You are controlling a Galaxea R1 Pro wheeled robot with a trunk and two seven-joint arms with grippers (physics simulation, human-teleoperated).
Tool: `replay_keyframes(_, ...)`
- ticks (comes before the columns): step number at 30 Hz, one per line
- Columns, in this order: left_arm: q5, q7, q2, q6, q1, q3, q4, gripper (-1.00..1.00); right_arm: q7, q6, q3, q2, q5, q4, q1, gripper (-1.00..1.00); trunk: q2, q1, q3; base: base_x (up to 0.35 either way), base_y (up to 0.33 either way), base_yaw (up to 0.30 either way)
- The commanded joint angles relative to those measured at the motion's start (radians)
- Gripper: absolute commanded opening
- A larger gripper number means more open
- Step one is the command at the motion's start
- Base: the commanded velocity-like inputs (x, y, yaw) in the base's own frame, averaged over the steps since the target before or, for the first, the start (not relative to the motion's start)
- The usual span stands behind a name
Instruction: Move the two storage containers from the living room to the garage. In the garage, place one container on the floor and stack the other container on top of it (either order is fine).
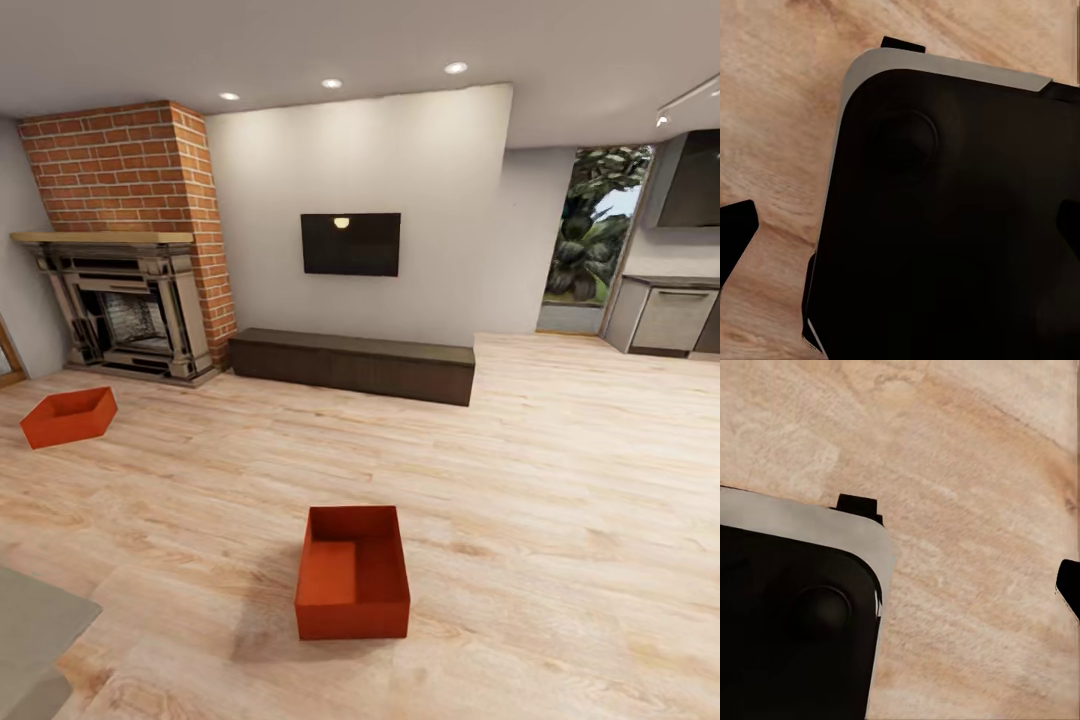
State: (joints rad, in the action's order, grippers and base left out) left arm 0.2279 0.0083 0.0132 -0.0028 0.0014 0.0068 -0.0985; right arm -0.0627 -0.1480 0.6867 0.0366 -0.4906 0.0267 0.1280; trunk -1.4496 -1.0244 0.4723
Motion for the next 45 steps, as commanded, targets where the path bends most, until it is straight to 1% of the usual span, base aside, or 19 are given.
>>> replay_keyframes(1, 0.004, 0.001, 0.000, 0.000, 0.000, 0.000, -0.001, 1.00, 0.000, -0.005, 0.008, -0.001, -0.007, 0.002, 0.001, 1.00, 0.000, -0.001, 0.001, 0.326, 0.000, 0.000)
replay_keyframes(45, 0.002, 0.000, -0.001, -0.002, 0.000, 0.001, -0.001, 1.00, 0.004, -0.004, 0.008, -0.002, -0.006, 0.002, 0.001, 1.00, 0.000, -0.001, 0.001, 0.326, 0.000, 0.000)
